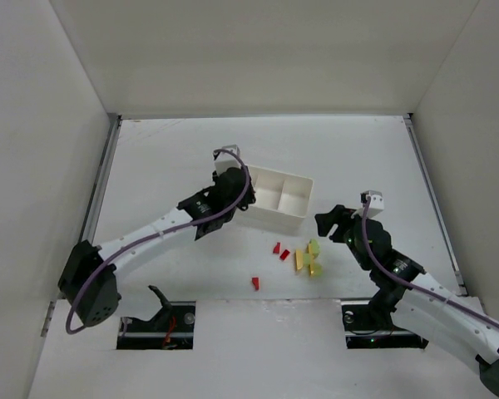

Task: Sort the legos into containers by color

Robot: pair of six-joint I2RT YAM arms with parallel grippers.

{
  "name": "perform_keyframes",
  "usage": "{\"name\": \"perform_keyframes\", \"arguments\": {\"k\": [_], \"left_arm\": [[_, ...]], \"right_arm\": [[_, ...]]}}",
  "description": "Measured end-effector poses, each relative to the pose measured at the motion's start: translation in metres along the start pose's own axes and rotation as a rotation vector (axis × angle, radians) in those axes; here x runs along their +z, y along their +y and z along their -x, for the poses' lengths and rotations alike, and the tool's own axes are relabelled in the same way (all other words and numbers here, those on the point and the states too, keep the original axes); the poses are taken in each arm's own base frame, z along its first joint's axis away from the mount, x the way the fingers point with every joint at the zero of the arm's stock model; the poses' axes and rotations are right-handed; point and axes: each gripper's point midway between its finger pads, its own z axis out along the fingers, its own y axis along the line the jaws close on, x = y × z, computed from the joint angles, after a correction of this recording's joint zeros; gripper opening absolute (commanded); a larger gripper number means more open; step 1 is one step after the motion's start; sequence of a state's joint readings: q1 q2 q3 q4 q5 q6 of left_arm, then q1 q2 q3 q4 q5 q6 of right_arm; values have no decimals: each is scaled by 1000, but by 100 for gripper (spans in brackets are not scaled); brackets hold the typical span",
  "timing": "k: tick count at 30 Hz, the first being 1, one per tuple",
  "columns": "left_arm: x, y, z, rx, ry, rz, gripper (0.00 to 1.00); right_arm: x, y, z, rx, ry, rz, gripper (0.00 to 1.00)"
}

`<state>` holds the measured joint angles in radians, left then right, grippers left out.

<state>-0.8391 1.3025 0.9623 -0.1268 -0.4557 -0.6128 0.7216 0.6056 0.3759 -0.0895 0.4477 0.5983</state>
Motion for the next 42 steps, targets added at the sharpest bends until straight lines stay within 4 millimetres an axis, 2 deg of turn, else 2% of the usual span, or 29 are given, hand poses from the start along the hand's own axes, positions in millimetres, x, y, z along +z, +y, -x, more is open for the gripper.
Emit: {"name": "perform_keyframes", "arguments": {"k": [3, 5, 9, 11, 14, 17, 19, 21, 22, 24, 26, 27, 29, 33, 37, 39, 42], "left_arm": [[26, 7, 20, 8, -29, 51, 21], [43, 14, 24, 22, -26, 89, 24], [71, 25, 12, 75, 8, 146, 41], [76, 28, 3, 100, 31, 158, 48], [77, 27, 0, 119, 36, 155, 54], [71, 19, 8, 115, 12, 130, 57], [60, 12, 17, 105, -16, 101, 56], [42, 6, 28, 89, -51, 64, 52], [30, 4, 33, 80, -70, 41, 50], [7, 2, 38, 64, -101, -1, 46], [-15, 3, 35, 52, -117, -40, 43], [-24, 4, 30, 49, -115, -57, 42], [-40, 9, 9, 51, -87, -82, 42], [-58, 22, -56, 81, 42, -95, 42], [-68, 42, -117, 116, 171, -69, 43], [-71, 52, -136, 117, 208, -54, 44], [-76, 57, -151, 111, 241, -55, 45]], "right_arm": [[0, 1, 0, 1, 0, 5, 73], [-1, 3, 0, 1, 0, 12, 73], [-3, 5, 0, 4, -4, 26, 74], [-4, 5, -2, 4, -4, 31, 75], [-6, 9, -3, 1, 0, 47, 74], [-9, 18, -10, -17, 22, 80, 61], [-12, 28, -19, -37, 55, 113, 44], [-18, 45, -31, -60, 103, 166, 27], [-21, 54, -38, -65, 130, 191, 22], [-28, 70, -54, -69, 194, 226, 19], [-35, 81, -75, -82, 271, 242, 20], [-39, 85, -88, -95, 317, 241, 25], [-42, 88, -111, -120, 394, 218, 43], [-40, 81, -143, -166, 492, 130, 58], [-28, 73, -154, -164, 518, 43, 58], [-20, 70, -155, -151, 516, 7, 53], [-10, 62, -156, -132, 511, -51, 51]]}}
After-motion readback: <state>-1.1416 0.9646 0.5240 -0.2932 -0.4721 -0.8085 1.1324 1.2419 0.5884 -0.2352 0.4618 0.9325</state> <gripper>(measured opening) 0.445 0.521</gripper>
